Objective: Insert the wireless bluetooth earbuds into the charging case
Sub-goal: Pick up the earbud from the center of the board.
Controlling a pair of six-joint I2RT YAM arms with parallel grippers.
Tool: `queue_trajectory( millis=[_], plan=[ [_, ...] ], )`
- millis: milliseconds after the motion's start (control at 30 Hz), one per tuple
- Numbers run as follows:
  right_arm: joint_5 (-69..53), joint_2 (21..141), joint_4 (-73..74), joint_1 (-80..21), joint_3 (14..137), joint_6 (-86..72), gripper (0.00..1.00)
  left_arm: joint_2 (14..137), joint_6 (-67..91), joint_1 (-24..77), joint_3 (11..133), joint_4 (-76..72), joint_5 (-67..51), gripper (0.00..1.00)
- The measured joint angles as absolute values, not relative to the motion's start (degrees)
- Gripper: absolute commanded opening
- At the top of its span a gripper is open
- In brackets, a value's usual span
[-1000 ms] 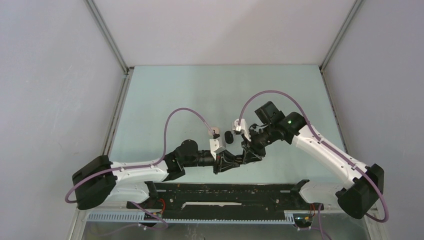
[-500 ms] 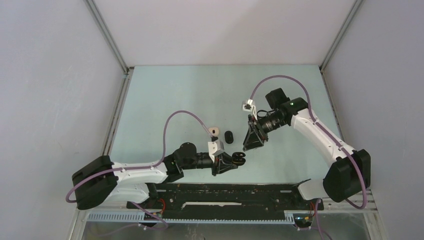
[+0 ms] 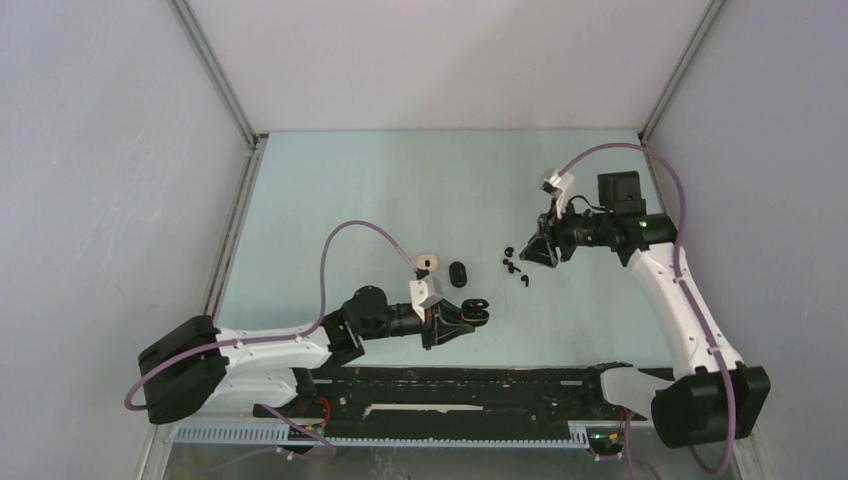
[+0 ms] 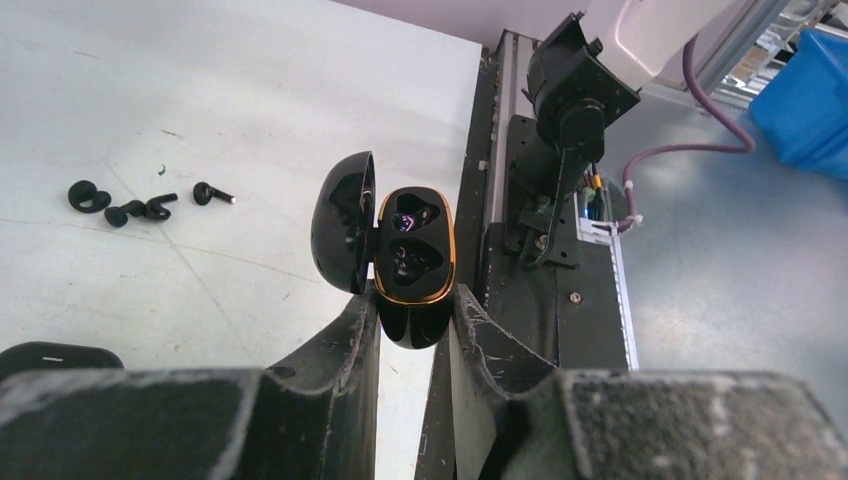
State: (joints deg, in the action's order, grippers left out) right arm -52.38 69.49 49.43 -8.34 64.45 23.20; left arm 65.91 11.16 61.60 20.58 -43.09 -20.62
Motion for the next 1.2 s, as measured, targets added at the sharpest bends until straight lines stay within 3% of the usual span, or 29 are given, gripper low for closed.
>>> queue_trajectory(
  millis=[300,1200],
  plan=[
    [-40.97,69.12,39.66,-1.45,62.76,18.35,0.39,65.08,12.67,60.47,20.58,-41.71,-16.23,0.0],
    [-17.82,93.34,36.27,-18.83,62.5,21.67,0.23,64.29,14.61,58.35,20.58,-41.23,-14.7,0.0]
  ],
)
